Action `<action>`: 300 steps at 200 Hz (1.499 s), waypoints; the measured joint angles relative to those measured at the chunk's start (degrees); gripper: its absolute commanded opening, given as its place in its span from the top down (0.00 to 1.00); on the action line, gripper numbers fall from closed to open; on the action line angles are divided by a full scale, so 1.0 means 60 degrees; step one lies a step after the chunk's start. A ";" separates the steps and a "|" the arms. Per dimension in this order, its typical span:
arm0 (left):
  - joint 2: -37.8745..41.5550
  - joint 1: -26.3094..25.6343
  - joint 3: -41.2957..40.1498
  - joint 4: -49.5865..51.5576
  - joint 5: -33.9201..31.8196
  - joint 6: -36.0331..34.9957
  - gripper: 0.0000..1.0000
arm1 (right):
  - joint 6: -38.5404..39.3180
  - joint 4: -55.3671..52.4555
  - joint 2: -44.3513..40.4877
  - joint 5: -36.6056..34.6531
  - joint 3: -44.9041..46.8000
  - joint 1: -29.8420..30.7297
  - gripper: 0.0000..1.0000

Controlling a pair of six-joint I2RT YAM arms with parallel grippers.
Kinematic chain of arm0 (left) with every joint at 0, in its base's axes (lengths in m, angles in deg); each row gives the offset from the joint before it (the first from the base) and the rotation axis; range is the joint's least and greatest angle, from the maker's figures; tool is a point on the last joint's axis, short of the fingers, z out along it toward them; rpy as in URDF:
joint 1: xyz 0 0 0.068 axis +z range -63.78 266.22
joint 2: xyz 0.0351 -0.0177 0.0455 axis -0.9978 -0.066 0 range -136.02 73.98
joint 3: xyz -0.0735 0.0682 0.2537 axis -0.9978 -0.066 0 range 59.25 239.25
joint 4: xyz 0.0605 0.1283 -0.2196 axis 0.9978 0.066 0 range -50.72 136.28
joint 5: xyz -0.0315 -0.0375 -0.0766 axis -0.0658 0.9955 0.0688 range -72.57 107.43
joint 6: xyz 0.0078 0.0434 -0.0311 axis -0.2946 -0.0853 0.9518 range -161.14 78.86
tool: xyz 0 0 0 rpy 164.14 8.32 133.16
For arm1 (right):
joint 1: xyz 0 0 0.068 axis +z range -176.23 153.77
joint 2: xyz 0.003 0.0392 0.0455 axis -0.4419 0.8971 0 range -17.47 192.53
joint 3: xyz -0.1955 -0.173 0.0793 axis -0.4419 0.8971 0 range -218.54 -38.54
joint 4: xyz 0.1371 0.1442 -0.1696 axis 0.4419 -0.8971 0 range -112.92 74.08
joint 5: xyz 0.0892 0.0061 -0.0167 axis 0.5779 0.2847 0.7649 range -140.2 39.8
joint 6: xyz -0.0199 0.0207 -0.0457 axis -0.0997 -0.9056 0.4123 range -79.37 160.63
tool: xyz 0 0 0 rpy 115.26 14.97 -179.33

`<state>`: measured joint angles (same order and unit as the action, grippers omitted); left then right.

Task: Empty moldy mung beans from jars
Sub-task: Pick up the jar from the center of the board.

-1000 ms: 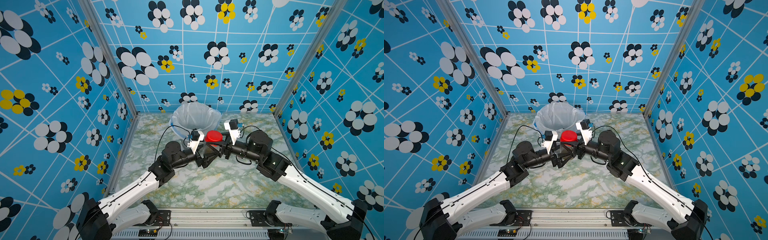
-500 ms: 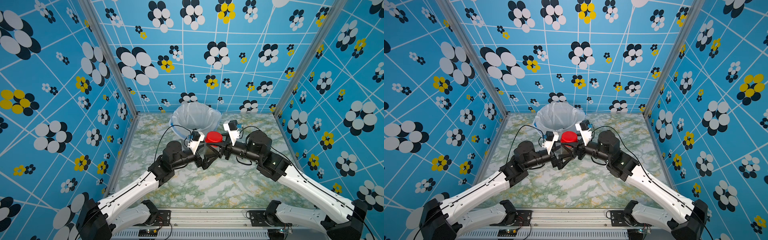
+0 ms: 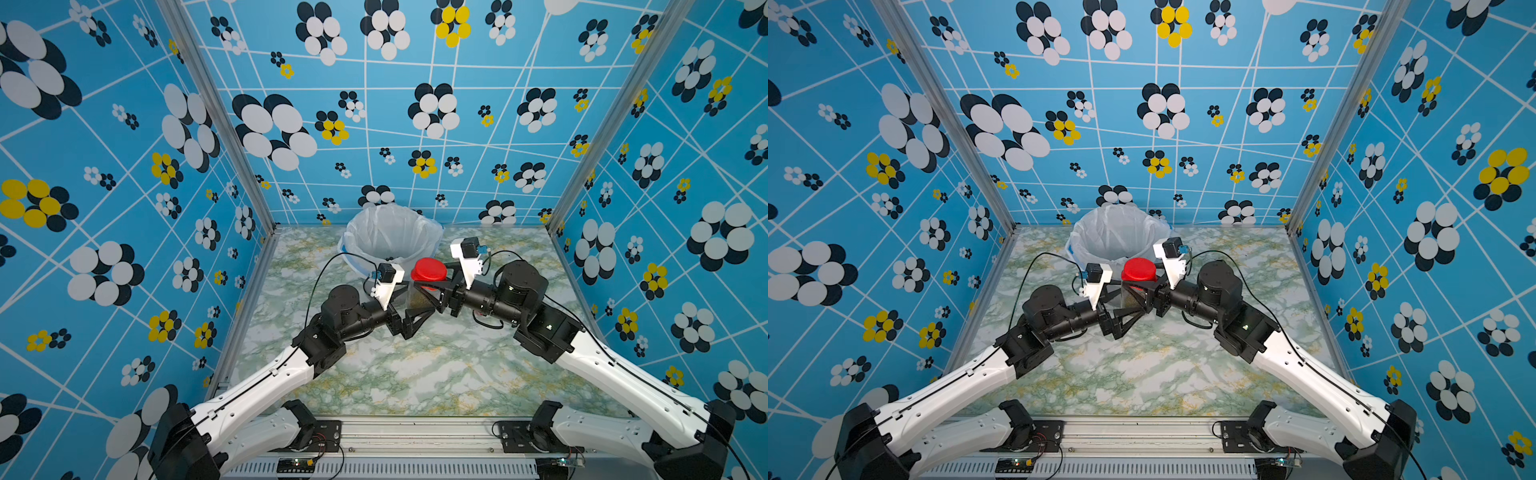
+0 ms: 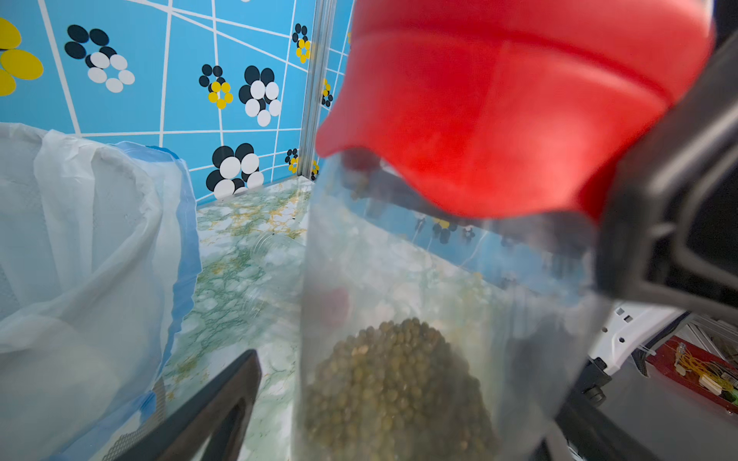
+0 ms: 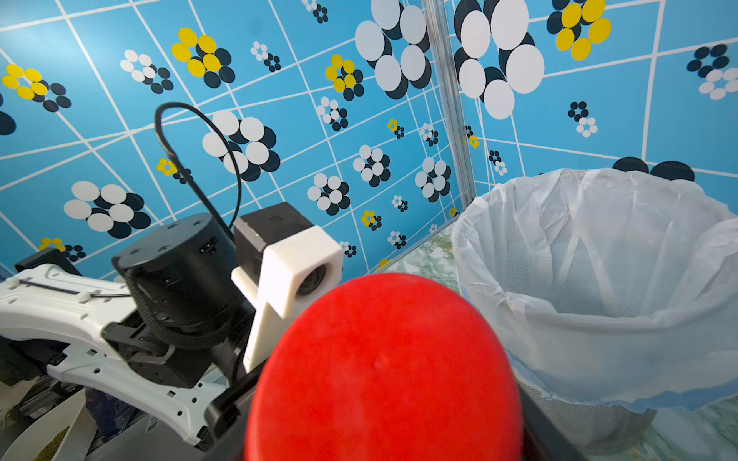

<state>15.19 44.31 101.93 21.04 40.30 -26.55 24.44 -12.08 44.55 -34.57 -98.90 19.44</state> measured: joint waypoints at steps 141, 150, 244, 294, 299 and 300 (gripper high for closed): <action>-0.1195 -0.0004 -0.0131 -0.1792 0.0120 0.0146 0.01 | -0.0484 0.0313 -0.0062 -0.0357 0.0000 -0.0255 0.58; -0.1275 -0.0004 -0.0109 -0.1861 0.0131 0.0149 0.00 | -0.0525 0.0372 -0.0062 -0.0361 0.0004 -0.0262 0.58; -0.1698 -0.0091 -0.0011 -0.2317 0.0226 0.0149 0.32 | -0.0729 0.0557 -0.0066 -0.0576 0.0022 -0.0328 0.60; -0.1698 -0.0091 0.0040 -0.2255 0.0273 0.0109 0.17 | -0.0747 0.0586 -0.0066 -0.0623 0.0022 -0.0328 0.60; -0.1698 -0.0091 0.0040 -0.2255 0.0266 0.0131 0.16 | -0.0754 0.0586 -0.0062 -0.0616 0.0022 -0.0328 0.60; -0.1698 -0.0091 0.0040 -0.2255 0.0266 0.0120 0.16 | -0.0754 0.0586 -0.0062 -0.0616 0.0022 -0.0328 0.60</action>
<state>5.01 43.76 102.17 7.51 41.90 -25.83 19.92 -8.56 44.17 -38.26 -98.77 17.48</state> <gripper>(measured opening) 0.824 0.682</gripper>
